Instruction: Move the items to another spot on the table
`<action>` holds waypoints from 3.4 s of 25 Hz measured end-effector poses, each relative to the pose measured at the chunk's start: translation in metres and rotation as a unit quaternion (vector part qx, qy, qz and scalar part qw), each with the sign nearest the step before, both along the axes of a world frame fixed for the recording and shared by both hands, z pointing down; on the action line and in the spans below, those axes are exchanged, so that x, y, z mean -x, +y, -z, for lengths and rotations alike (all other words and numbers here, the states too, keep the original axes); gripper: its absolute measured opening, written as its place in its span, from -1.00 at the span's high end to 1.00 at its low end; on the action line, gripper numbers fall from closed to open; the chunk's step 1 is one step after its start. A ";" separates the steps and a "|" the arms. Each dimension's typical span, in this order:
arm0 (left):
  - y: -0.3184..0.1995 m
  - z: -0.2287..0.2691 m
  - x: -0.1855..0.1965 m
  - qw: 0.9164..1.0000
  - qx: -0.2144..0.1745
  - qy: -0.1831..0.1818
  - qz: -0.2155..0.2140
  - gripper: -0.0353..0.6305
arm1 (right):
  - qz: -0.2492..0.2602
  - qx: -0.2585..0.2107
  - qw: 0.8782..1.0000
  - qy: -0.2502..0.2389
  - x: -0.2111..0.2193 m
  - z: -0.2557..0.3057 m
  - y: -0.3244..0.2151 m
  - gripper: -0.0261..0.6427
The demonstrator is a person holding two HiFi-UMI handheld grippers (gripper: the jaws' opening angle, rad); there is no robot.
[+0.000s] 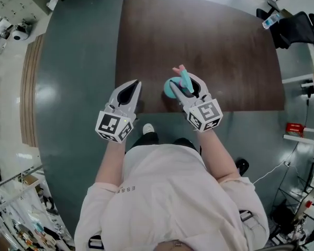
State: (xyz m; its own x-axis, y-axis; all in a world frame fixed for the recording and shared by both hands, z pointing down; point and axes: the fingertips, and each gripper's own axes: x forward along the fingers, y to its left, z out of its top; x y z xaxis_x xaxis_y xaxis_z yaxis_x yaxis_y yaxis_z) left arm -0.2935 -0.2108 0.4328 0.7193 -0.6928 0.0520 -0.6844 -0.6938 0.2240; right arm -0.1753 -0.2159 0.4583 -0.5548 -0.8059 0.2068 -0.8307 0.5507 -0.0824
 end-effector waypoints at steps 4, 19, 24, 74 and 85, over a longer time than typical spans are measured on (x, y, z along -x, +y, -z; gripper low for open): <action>0.017 0.001 -0.053 1.000 0.000 -0.004 -0.028 0.85 | -0.028 0.005 1.000 -0.002 -0.054 -0.003 0.025 0.34; 0.124 0.001 -0.351 0.989 -0.009 0.021 -0.143 0.85 | -0.137 0.018 0.990 0.039 -0.350 -0.007 0.164 0.34; 0.155 0.000 -0.426 0.980 -0.003 0.015 -0.197 0.85 | -0.194 0.020 0.980 0.034 -0.425 -0.008 0.203 0.34; -0.041 -0.048 -0.721 0.998 0.038 -0.009 -0.051 0.85 | -0.102 0.018 0.994 0.047 -0.754 -0.065 -0.015 0.34; -0.047 -0.078 -0.716 0.997 0.051 -0.015 -0.053 0.85 | -0.080 0.007 0.996 0.034 -0.742 -0.098 -0.022 0.34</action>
